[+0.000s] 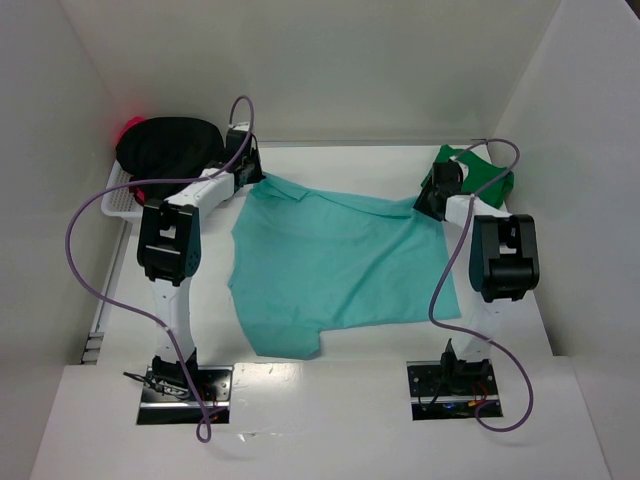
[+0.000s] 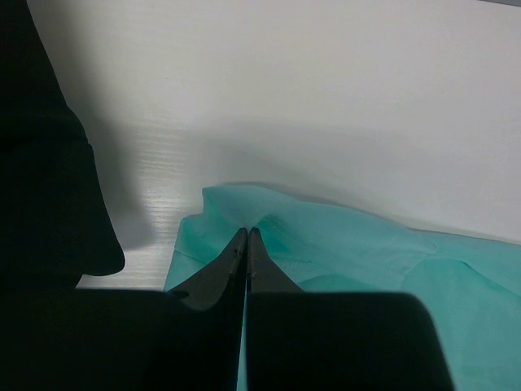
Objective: Fold and stack the t-shirts
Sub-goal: Flatten out the tshirt
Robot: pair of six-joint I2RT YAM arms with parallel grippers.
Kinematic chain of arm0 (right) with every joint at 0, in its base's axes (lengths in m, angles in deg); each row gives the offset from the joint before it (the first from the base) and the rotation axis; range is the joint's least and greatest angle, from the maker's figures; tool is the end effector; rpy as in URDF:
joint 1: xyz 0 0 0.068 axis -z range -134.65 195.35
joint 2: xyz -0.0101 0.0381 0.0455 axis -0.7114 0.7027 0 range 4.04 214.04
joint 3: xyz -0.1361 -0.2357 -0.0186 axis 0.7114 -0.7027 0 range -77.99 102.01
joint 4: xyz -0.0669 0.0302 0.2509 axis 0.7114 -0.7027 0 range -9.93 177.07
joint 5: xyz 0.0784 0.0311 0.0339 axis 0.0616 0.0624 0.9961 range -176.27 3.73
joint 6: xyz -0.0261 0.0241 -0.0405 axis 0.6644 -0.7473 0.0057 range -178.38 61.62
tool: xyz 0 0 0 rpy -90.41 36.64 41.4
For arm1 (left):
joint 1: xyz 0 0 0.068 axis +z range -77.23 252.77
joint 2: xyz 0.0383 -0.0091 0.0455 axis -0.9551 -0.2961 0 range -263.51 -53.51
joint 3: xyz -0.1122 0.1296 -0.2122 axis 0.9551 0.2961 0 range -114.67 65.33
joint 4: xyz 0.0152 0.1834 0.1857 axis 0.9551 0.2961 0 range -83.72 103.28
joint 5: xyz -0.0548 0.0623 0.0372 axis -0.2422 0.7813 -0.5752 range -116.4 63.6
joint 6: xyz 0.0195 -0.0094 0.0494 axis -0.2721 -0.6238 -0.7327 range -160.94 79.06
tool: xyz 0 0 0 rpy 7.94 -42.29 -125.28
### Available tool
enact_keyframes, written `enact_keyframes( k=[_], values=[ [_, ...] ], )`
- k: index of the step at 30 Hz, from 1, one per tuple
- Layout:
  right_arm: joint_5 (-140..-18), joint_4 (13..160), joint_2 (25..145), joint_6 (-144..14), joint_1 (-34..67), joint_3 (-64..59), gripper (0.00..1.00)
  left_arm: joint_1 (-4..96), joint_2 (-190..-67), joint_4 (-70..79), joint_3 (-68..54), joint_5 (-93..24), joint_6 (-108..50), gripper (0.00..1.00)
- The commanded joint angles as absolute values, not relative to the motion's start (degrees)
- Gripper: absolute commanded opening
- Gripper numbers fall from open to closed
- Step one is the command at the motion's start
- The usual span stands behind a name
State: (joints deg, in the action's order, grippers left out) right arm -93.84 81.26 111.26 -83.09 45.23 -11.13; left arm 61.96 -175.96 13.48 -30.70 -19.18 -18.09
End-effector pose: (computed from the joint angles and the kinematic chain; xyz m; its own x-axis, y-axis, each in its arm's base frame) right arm 0.3994 -0.0038 0.1741 -0.6179 0.4130 -0.6690 0.3824 0.9014 0.2033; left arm 0.4909 -0.0892 0.2204 -0.5336 -0.2903 -0.7944 -0.1344 0.9564 -0.2592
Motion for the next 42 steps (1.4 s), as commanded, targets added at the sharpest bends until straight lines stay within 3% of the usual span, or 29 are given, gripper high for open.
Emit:
enact_keyframes(
  k=[1, 8, 9, 16, 23, 31, 42],
  values=[
    [-95.4, 82.2, 112.4, -82.0, 44.9, -8.1, 0.42, 62.7, -176.8, 10.9, -31.2, -20.2, -17.3, 0.0],
    [-95.9, 82.8, 112.3, -81.0, 44.9, -7.6, 0.42, 62.7, -177.3, 10.9, -31.2, -20.8, -17.3, 0.0],
    [-95.9, 82.3, 112.8, -81.0, 44.9, -6.9, 0.36, 62.7, -177.3, 10.9, -31.2, -20.8, -17.3, 0.0],
    [-95.3, 82.2, 113.4, -81.0, 44.9, -5.7, 0.24, 62.7, -177.3, 10.9, -31.2, -20.8, -17.3, 0.0],
    [-94.9, 81.2, 113.9, -81.0, 44.9, -4.7, 0.01, 62.7, -177.9, 10.9, -31.2, -20.8, -17.3, 0.0],
    [-93.7, 78.8, 107.3, -82.5, 44.9, -3.6, 0.0, 63.2, -174.0, 12.8, -31.2, -20.3, -18.3, 0.0],
    [-88.9, 72.8, 84.4, -83.7, 44.9, 7.4, 0.0, 63.2, -146.8, 19.4, -29.8, -15.1, -19.5, 0.0]
  ],
)
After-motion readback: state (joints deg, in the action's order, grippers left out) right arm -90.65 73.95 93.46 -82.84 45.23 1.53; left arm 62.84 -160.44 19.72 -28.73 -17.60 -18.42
